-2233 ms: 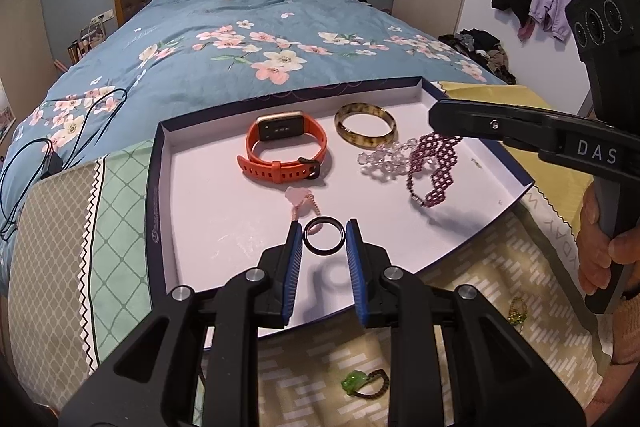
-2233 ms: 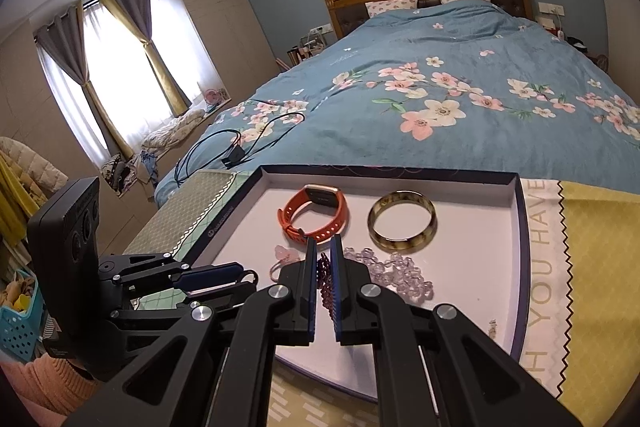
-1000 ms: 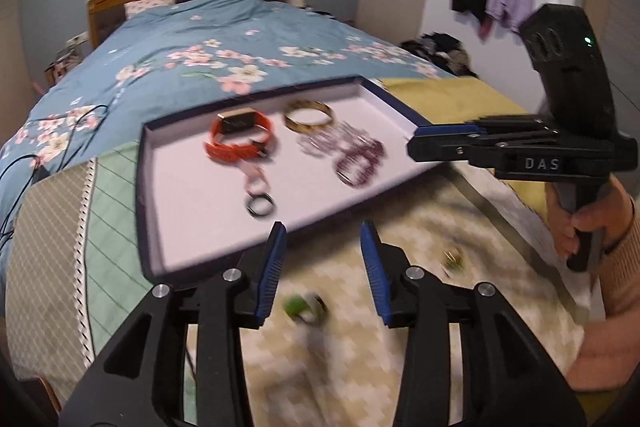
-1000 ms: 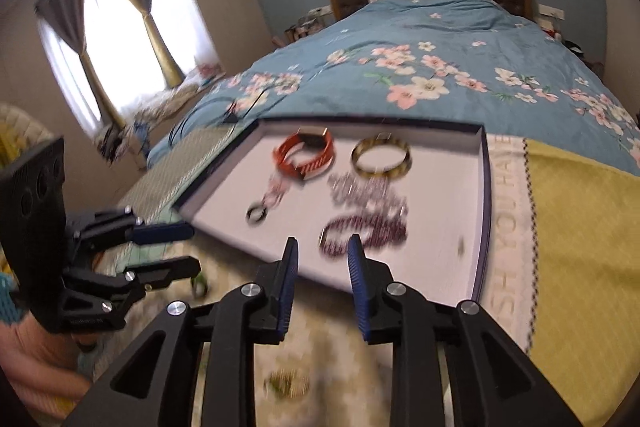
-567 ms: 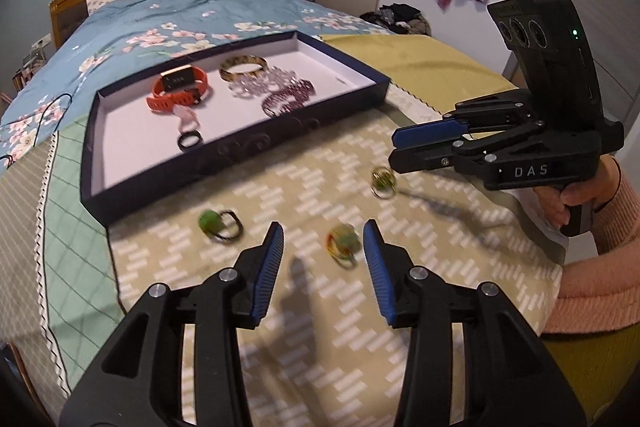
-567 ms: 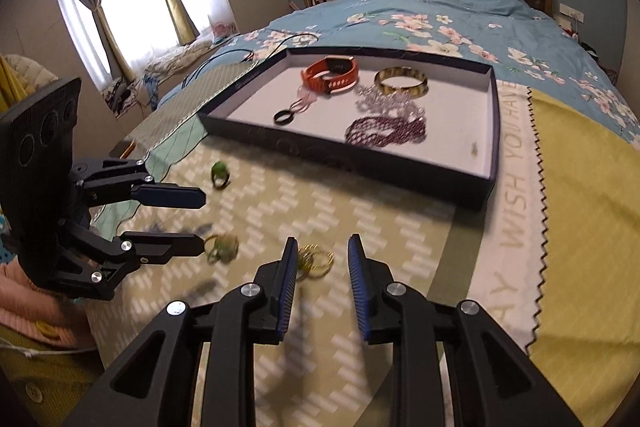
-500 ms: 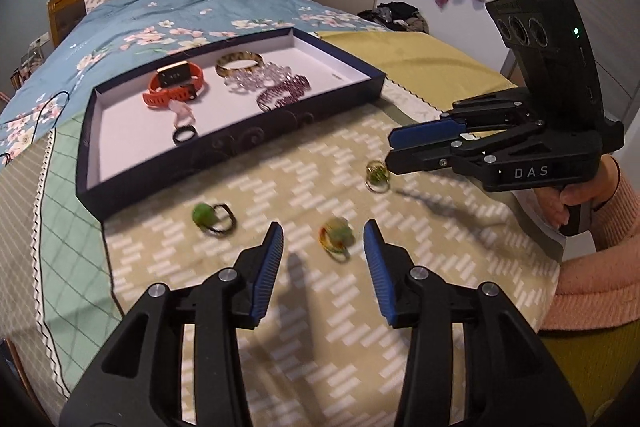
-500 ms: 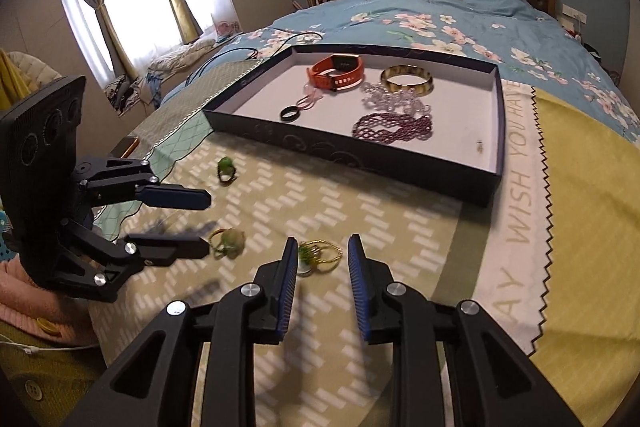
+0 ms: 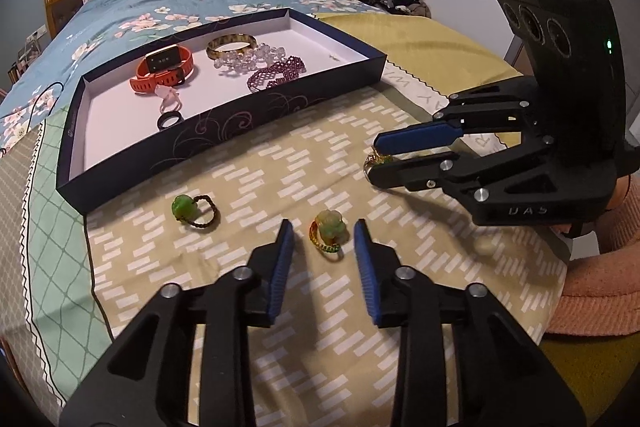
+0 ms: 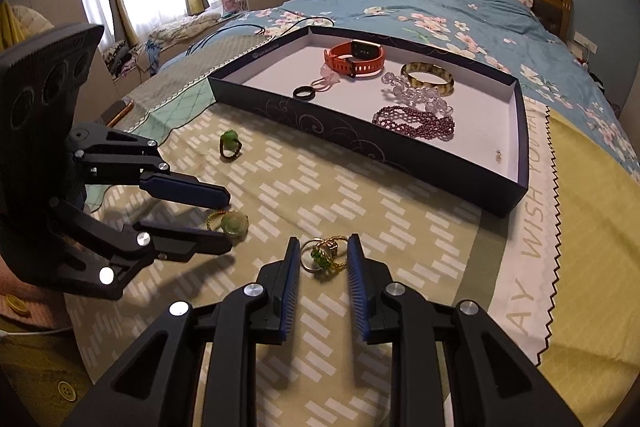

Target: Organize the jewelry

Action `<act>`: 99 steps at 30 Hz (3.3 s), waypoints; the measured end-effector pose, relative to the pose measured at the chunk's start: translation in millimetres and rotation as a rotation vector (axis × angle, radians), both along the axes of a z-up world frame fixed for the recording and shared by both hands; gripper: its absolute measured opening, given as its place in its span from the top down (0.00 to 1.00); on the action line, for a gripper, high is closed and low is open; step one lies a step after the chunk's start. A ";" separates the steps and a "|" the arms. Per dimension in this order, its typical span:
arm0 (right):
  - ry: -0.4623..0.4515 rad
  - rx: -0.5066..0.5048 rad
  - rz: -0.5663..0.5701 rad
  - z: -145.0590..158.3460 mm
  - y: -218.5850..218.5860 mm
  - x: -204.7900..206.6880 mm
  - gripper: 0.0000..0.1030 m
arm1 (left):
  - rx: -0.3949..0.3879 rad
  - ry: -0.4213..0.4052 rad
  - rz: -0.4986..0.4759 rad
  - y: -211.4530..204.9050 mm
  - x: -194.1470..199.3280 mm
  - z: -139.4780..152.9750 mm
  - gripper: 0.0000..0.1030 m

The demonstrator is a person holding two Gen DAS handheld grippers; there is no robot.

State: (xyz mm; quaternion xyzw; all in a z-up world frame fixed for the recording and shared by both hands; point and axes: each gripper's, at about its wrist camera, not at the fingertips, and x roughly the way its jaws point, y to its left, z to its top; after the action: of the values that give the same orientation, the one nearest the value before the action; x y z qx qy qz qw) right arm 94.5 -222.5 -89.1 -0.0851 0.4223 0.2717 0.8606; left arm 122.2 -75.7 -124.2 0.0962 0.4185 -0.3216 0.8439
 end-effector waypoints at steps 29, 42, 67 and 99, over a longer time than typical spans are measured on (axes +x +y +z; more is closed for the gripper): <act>-0.031 0.145 -0.092 20.1 -26.5 11.5 0.90 | -0.025 -0.007 0.033 4.5 6.9 4.7 0.80; -0.028 0.158 -0.097 19.4 -26.7 13.1 0.90 | -0.001 0.000 0.030 -1.8 11.8 0.2 0.84; -0.106 0.212 -0.101 49.5 -26.8 34.3 0.90 | -0.096 -0.126 0.115 27.1 18.2 50.8 0.85; -0.093 0.211 -0.139 46.5 -22.3 87.8 0.90 | -0.076 -0.153 0.213 37.6 70.1 57.3 0.85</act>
State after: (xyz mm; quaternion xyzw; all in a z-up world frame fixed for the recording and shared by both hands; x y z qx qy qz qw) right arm 182.3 -244.8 -42.6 0.0230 0.3560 0.2500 0.9001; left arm 192.3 -38.1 -66.9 0.0433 0.3485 -0.2375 0.9057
